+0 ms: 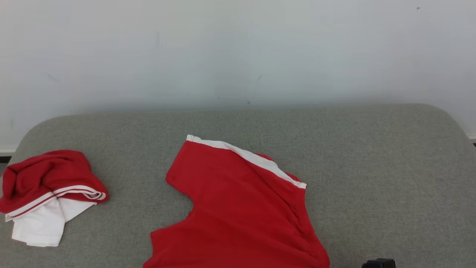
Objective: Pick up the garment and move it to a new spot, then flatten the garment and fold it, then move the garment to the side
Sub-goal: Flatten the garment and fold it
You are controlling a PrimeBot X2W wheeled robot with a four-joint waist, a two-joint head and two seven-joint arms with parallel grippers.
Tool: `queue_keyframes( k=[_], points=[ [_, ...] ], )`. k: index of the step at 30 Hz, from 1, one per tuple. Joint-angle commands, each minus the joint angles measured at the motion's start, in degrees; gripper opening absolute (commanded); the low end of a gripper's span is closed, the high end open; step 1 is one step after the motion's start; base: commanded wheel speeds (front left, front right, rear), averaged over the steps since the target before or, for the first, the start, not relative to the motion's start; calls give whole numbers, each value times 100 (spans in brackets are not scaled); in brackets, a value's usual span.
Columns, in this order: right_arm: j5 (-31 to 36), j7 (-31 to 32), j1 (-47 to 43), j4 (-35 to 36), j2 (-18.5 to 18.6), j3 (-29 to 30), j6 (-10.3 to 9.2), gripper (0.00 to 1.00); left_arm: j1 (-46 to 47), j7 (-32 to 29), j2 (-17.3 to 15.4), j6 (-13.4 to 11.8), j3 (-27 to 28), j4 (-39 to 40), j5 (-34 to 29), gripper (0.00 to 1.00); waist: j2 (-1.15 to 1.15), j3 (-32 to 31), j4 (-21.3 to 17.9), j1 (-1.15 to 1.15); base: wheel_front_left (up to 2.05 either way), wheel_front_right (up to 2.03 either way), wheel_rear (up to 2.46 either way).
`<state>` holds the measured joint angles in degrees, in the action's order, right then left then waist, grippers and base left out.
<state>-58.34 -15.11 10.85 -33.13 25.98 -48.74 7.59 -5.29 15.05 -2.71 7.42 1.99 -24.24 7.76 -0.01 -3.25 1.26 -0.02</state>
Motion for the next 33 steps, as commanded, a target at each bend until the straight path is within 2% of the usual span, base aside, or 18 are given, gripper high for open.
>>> queue_keyframes(
  k=[1,4,8,15,22,28,33],
  points=[
    [-92,6,-67,8,79,-19,-17,0,-70,20,-36,-7,65,55,93,0,1,-72,2,2,0,0,0],
    [-343,15,-55,166,217,-191,-17,0,-129,19,-38,-13,169,179,49,0,1,-36,-8,2,0,0,0],
    [-718,21,145,464,333,-282,-17,0,238,20,-104,-6,122,418,-80,0,1,121,-44,2,0,0,0],
    [-1612,46,749,958,265,-25,-15,0,1581,20,-711,-2,-505,440,-179,0,1,780,-172,2,0,0,0],
    [-2075,70,1723,1279,98,160,-15,0,3288,19,-1351,-2,-1061,-51,-127,0,1,1725,-432,2,0,0,0],
    [-2437,113,2305,1323,6,276,-15,0,4317,19,-1636,-1,-1363,-469,-42,0,1,2255,-607,2,0,0,0],
    [-2598,49,2544,1336,-27,430,-15,0,4832,19,-1823,-1,-1717,-783,86,0,1,2573,-732,2,0,0,0]
  ],
)
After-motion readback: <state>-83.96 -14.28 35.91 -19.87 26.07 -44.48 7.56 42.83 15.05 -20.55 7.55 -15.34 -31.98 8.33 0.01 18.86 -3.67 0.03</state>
